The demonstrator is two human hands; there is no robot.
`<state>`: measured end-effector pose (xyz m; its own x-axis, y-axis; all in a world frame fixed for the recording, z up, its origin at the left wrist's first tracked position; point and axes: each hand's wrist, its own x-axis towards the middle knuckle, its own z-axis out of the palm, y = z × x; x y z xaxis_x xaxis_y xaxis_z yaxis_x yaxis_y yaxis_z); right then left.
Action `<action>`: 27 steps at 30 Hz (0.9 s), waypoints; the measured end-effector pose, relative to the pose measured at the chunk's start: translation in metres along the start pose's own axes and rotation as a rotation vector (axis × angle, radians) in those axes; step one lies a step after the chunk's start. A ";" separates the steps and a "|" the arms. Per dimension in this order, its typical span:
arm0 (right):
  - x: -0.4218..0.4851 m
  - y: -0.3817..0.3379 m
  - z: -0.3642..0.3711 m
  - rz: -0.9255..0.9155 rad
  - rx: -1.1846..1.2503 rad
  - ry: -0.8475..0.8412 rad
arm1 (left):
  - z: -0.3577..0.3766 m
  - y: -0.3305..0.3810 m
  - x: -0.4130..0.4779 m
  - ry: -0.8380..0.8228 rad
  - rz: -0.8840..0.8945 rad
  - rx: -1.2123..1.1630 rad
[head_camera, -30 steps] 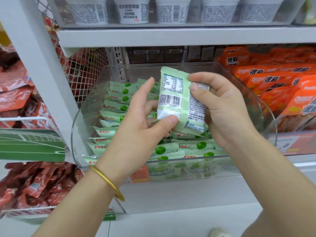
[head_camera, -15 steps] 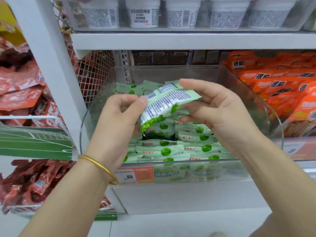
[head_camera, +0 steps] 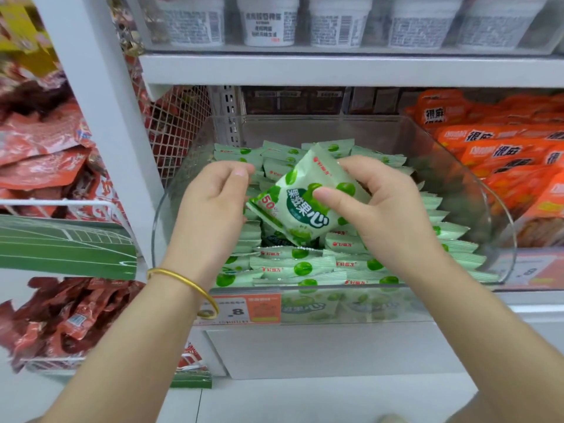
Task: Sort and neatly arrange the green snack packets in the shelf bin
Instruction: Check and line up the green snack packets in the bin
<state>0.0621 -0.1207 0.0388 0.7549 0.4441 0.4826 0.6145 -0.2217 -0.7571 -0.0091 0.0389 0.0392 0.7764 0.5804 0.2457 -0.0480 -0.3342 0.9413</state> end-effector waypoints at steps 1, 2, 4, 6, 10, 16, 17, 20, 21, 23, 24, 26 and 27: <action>0.000 0.000 0.001 -0.013 -0.061 -0.011 | 0.000 0.000 0.000 -0.002 0.021 0.032; 0.000 0.000 0.002 -0.036 -0.118 -0.016 | -0.001 0.000 0.000 -0.005 0.037 0.057; 0.002 0.000 0.002 -0.099 -0.237 -0.033 | -0.001 0.002 -0.001 -0.018 0.056 0.101; 0.006 0.000 0.003 -0.160 -0.362 -0.088 | -0.002 0.003 -0.003 -0.045 0.073 0.146; 0.012 -0.003 0.006 -0.166 -0.441 -0.250 | -0.002 0.004 -0.005 -0.076 0.091 0.164; 0.020 -0.004 0.013 -0.075 -0.450 -0.403 | -0.004 0.004 -0.006 -0.129 0.104 0.161; 0.020 -0.004 0.015 -0.089 -0.477 -0.427 | -0.004 0.003 -0.006 -0.126 0.112 0.189; 0.018 -0.004 0.020 -0.117 -0.559 -0.468 | -0.003 -0.002 -0.005 -0.128 0.138 0.316; 0.017 -0.005 0.019 -0.094 -0.554 -0.457 | -0.003 -0.003 -0.005 -0.137 0.144 0.357; 0.016 -0.007 0.013 -0.032 -0.517 -0.419 | -0.004 -0.004 -0.004 -0.140 0.155 0.393; 0.016 -0.008 0.008 -0.021 -0.511 -0.401 | -0.004 -0.004 -0.004 -0.132 0.158 0.396; 0.014 -0.008 0.001 -0.040 -0.546 -0.370 | -0.005 -0.003 -0.003 -0.118 0.166 0.418; 0.014 -0.009 0.000 -0.056 -0.575 -0.361 | -0.006 -0.004 -0.003 -0.115 0.176 0.449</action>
<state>0.0670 -0.1128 0.0523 0.6561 0.7078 0.2617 0.7498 -0.5719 -0.3329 -0.0149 0.0425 0.0361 0.8466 0.4089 0.3407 0.0714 -0.7216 0.6887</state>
